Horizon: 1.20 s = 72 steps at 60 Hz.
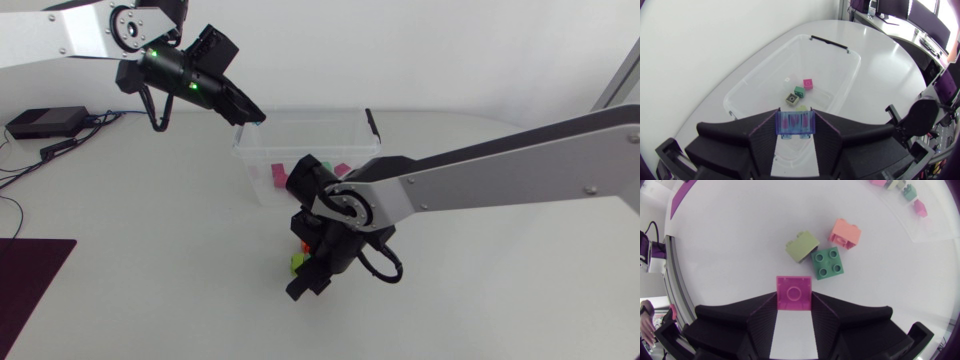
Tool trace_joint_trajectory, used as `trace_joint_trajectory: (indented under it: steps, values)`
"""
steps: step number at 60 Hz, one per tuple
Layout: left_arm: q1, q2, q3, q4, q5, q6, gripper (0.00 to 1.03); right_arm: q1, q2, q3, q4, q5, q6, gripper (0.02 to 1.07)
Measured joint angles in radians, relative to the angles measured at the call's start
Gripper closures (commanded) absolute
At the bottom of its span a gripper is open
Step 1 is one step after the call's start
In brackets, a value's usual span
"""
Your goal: Pick up the duplo bricks and place them in the container
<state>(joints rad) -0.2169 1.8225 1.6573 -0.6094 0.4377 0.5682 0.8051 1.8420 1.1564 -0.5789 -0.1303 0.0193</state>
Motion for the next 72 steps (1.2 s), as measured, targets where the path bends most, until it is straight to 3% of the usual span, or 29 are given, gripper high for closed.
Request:
trace_joint_trajectory:
  steps: [13,16,17,18,19,20,31,36,49,58,72]
  values:
    - [0.0,0.182,0.195,-0.088,0.0,-0.011,0.92,-0.034,-0.126,-0.001,-0.053,0.0,-0.001,0.89]
    - [0.0,0.225,0.249,-0.121,-0.001,-0.011,0.65,-0.048,-0.151,-0.001,-0.073,0.0,-0.004,0.89]
    - [-0.002,0.243,0.275,-0.138,-0.002,-0.011,0.42,-0.056,-0.162,-0.001,-0.081,0.0,-0.004,0.89]
    - [-0.002,0.253,0.286,-0.145,-0.006,-0.011,0.3,-0.061,-0.169,0.0,-0.086,0.0,-0.005,0.89]
    - [-0.002,0.266,0.304,-0.154,-0.014,-0.012,0.11,-0.072,-0.18,0.003,-0.099,0.0,-0.005,0.89]
    - [-0.002,0.272,0.311,-0.158,-0.016,-0.011,0.03,-0.078,-0.186,0.006,-0.105,0.001,-0.007,0.89]
    - [-0.009,0.268,0.319,-0.205,-0.023,-0.01,0.04,-0.171,-0.211,0.146,-0.159,0.004,-0.032,0.88]
    - [-0.01,0.221,0.271,-0.175,-0.023,-0.01,0.04,-0.203,-0.213,0.224,-0.158,0.013,-0.04,0.88]
    - [-0.013,-0.155,-0.156,0.137,-0.075,-0.019,0.04,-0.252,-0.18,0.406,-0.081,0.048,-0.049,0.88]
    - [-0.031,-0.314,-0.36,0.175,-0.088,-0.018,0.04,-0.283,-0.045,0.523,-0.022,0.039,-0.049,0.88]
    - [-0.084,-0.383,-0.652,0.266,-0.096,-0.012,0.04,-0.315,0.217,0.775,-0.037,0.027,-0.049,0.83]
